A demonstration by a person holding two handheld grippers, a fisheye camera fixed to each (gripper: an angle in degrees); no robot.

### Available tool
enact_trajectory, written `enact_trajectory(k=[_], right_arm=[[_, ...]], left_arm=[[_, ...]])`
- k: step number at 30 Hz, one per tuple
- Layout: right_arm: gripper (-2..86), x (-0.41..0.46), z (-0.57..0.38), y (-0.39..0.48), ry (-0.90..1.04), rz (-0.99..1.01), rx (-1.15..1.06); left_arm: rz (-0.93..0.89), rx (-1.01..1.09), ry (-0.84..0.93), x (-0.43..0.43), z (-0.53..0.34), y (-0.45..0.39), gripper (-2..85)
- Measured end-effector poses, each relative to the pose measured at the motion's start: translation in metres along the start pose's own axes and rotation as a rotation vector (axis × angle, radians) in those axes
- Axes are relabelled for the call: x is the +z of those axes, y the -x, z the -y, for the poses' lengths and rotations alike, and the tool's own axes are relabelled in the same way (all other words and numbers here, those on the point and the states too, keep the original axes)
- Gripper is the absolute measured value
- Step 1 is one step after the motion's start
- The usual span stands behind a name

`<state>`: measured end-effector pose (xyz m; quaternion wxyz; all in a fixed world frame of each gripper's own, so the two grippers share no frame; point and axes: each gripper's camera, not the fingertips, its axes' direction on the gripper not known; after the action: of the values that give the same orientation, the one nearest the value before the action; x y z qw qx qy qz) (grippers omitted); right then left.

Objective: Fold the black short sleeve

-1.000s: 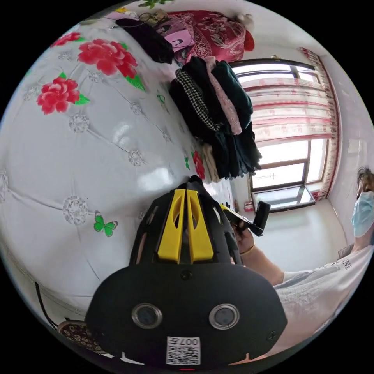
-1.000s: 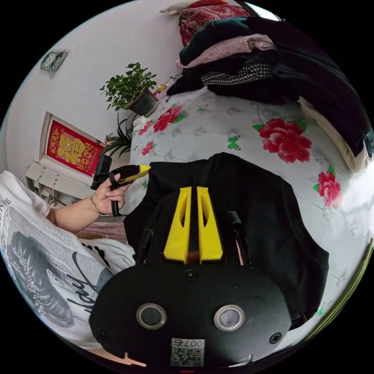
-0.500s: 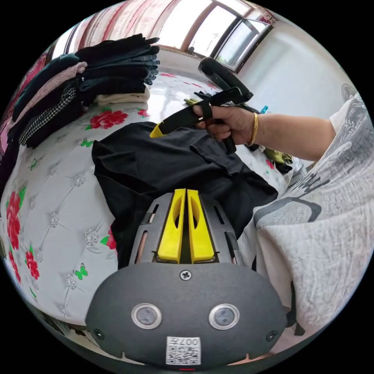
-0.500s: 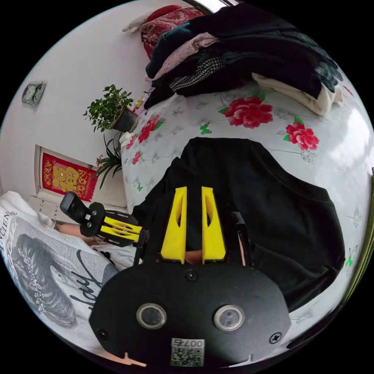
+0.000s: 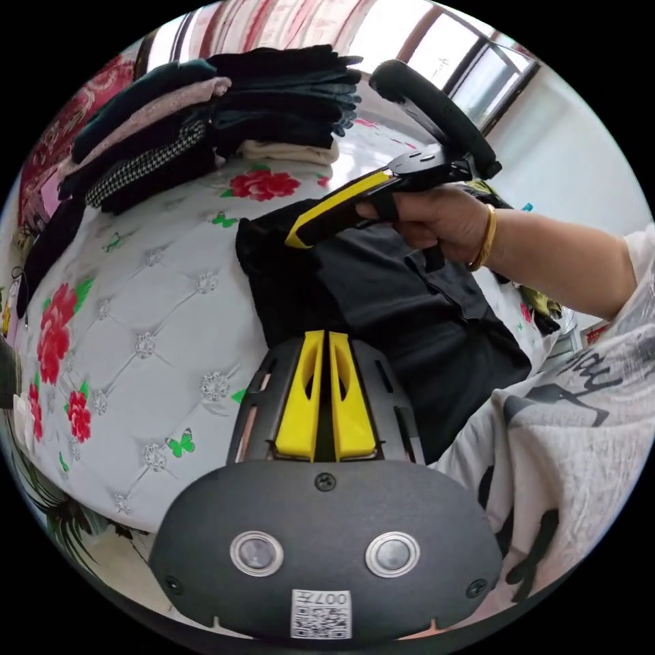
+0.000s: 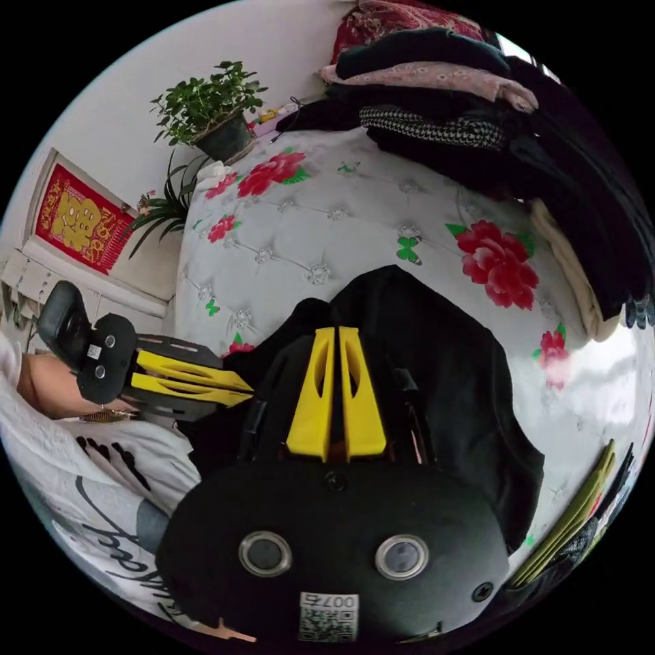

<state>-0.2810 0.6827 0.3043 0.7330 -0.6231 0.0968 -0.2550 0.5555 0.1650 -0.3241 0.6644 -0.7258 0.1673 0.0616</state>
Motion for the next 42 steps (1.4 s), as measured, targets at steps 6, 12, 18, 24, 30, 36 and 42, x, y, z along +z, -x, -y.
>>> enact_trajectory(k=[6, 12, 18, 24, 30, 36, 42], right_arm=[[0.0, -0.098, -0.103, -0.049, -0.184, 0.087, 0.137], [1.6, -0.092, -0.157, -0.083, -0.098, 0.13, 0.422], [3.4, -0.097, -0.115, -0.059, -0.134, 0.219, 0.395], [4.7, -0.092, -0.078, -0.052, -0.039, 0.135, 0.367], [6.2, -0.197, -0.145, -0.042, -0.203, 0.1, 0.423], [8.6, -0.256, -0.302, -0.026, -0.193, 0.04, 0.71], [9.8, -0.26, -0.386, 0.022, -0.141, 0.079, 0.849]], left_arm=[[0.059, 0.328, -0.021, 0.0, -0.013, -0.1, -0.9], [-0.018, 0.355, 0.096, 0.053, -0.005, -0.135, -0.9], [0.081, 0.238, 0.037, 0.046, 0.009, -0.113, -0.2], [0.001, 0.175, 0.214, 0.1, 0.026, -0.09, -0.3], [0.01, 0.054, 0.088, 0.053, 0.007, -0.06, 1.0], [0.062, -0.242, 0.163, 0.023, -0.065, 0.011, 6.4], [0.041, -0.333, 0.241, 0.037, -0.105, 0.02, 8.3]])
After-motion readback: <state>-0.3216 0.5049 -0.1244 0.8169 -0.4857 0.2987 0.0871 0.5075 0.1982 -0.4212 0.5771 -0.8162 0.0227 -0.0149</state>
